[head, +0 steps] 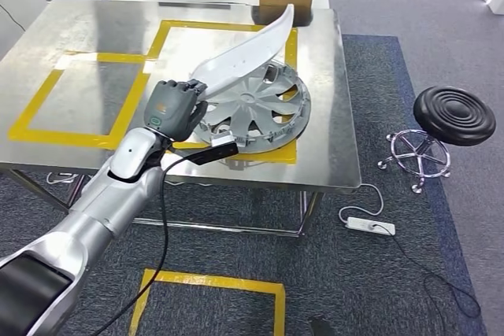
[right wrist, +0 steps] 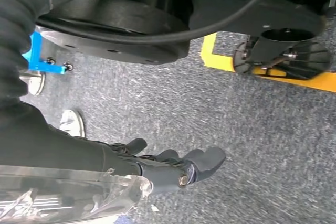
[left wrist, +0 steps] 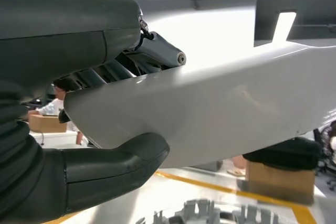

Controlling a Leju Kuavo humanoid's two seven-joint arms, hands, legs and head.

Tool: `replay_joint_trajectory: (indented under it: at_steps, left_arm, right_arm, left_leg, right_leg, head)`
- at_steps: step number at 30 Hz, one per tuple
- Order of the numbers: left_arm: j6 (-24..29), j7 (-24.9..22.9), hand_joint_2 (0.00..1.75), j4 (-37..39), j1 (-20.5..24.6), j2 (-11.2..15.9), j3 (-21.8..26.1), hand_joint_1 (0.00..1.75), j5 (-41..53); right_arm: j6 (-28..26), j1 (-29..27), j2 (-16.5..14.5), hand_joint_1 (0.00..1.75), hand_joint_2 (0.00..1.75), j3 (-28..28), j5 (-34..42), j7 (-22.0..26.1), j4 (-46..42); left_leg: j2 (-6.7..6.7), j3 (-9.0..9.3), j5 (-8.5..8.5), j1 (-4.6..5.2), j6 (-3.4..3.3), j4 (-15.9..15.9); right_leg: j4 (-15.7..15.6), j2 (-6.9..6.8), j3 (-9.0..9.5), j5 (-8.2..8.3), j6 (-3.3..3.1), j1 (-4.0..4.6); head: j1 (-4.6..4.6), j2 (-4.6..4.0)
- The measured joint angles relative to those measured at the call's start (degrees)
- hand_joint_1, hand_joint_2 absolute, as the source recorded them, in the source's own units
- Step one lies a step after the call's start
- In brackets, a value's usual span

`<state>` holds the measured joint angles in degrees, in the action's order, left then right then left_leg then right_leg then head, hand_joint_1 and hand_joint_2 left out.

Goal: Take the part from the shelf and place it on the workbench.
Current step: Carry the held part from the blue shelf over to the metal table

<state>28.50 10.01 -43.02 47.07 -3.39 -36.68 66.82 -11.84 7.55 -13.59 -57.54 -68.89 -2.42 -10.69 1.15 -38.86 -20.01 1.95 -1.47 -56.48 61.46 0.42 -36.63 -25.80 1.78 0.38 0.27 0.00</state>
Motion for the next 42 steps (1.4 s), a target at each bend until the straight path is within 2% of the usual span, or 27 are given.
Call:
replay_joint_trajectory:
  at_steps: [1, 2, 7, 14, 18, 42]
  left_arm:
    - [0.05, -0.02, 1.75, 0.01, 0.05, 0.04, 0.02, 1.75, -0.07]
    - [0.14, -0.03, 1.75, 0.01, 0.05, 0.09, 0.03, 1.75, -0.11]
    - [0.70, -0.22, 1.75, 0.01, 0.05, 0.15, -0.02, 1.75, 0.36]
    - [1.09, -0.46, 1.75, 0.01, 0.05, 0.15, -0.09, 1.75, 0.80]
    - [1.45, -0.67, 1.75, -0.02, -0.14, 0.16, -0.13, 1.75, 0.95]
    - [0.67, -0.37, 1.75, -2.46, -1.78, 1.48, -0.04, 1.75, 0.83]
  right_arm:
    - [-0.02, -0.03, 0.03, 0.00, 1.75, -0.01, -0.03, -0.02, 0.00]
    - [-0.07, -0.07, 0.04, 0.00, 1.75, -0.01, -0.08, -0.03, 0.00]
    - [-0.20, -0.19, 0.07, 0.00, 1.75, -0.01, -0.26, -0.07, 0.00]
    - [-0.26, -0.25, 0.07, 0.00, 1.75, -0.01, -0.31, -0.16, 0.00]
    - [-0.33, -0.38, 0.07, 0.00, 1.75, -0.01, -0.45, -0.16, 0.00]
    - [-0.76, -0.33, 0.07, 0.00, 1.75, 0.01, -1.30, -0.05, 0.00]
  left_leg:
    - [0.01, 0.01, -0.21, 0.07, 0.07, -0.23]
    - [0.00, -0.03, -0.29, 0.14, 0.03, -0.40]
    - [-0.22, 0.12, -0.31, 0.06, -0.19, -0.21]
    - [-0.24, 0.17, -0.20, -0.02, 0.50, 0.00]
    - [-0.24, 0.17, -0.19, 0.00, 0.53, 0.01]
    - [-0.22, 0.16, -0.20, 0.22, 0.16, -0.15]
  right_leg:
    - [-1.54, 0.00, 0.60, 0.62, -0.19, 0.03]
    - [-1.95, 0.09, 0.85, 0.53, -0.32, 0.06]
    - [-2.11, 0.58, 0.87, 0.54, -0.47, 0.09]
    - [-2.10, 0.56, 0.88, 0.48, -0.83, 0.18]
    - [-2.12, 0.53, 0.93, 0.53, -0.90, 0.18]
    - [-2.40, 0.49, 1.13, 0.82, -0.51, -0.03]
  head:
    - [-0.02, 0.00]
    - [-0.04, 0.00]
    - [-0.07, 0.00]
    - [-0.05, 0.00]
    - [-0.05, 0.00]
    - [-0.06, 0.00]
